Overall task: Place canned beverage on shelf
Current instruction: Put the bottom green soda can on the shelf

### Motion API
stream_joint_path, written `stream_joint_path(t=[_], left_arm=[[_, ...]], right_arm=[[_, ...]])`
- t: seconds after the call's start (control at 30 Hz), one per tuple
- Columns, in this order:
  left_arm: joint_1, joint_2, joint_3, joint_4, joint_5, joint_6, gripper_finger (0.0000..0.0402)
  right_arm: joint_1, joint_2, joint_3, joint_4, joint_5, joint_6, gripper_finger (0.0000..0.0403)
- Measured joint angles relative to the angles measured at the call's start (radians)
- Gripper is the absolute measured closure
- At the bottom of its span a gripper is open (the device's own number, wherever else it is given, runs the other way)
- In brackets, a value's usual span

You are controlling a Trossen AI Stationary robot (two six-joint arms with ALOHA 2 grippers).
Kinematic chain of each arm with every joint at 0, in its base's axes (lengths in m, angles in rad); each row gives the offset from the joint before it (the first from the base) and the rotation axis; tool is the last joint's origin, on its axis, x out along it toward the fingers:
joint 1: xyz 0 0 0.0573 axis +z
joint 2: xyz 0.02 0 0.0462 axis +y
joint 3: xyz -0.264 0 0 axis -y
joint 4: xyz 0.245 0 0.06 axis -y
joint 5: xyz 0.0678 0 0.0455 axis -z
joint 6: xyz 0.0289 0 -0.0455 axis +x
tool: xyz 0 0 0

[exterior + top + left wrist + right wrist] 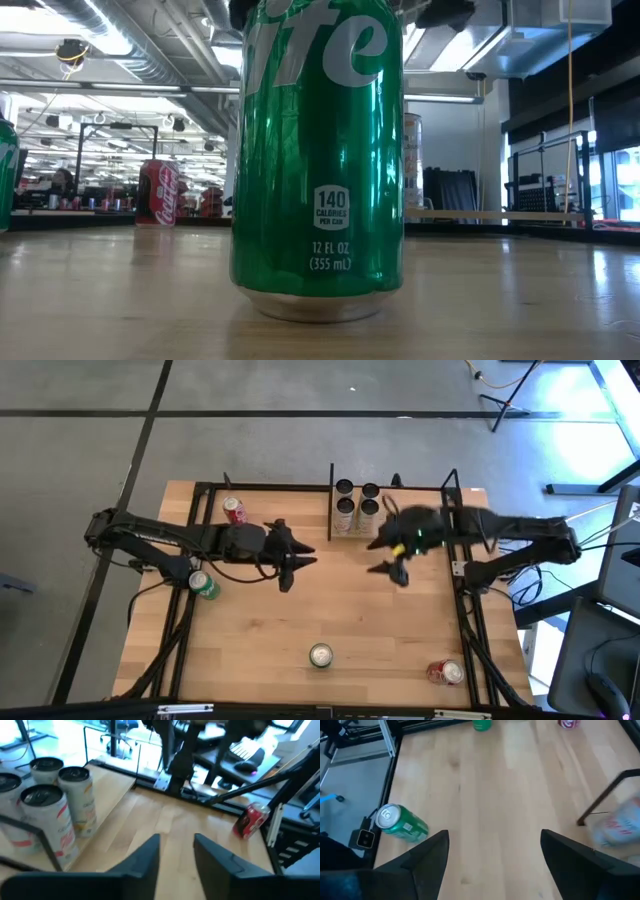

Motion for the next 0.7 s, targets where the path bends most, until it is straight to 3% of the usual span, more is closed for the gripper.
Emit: stream_joint_path(t=[0.17, 0.33, 0.7], left_arm=[[-0.034, 0.008, 0.0, 0.03, 0.007, -0.043, 0.0202], [-0.081, 0.036, 0.0, 0.027, -0.002, -0.134, 0.0149], [-0.208, 0.047, 0.0, 0.023, 0.006, -0.202, 0.0135]], right_arm=[[0.163, -0.007, -0.087, 0.044, 0.091, 0.106, 0.0104], [0.326, -0.007, -0.138, 0.05, 0.158, 0.186, 0.0104], [0.558, -0.006, -0.155, 0.165, 0.222, 0.314, 0.0104]])
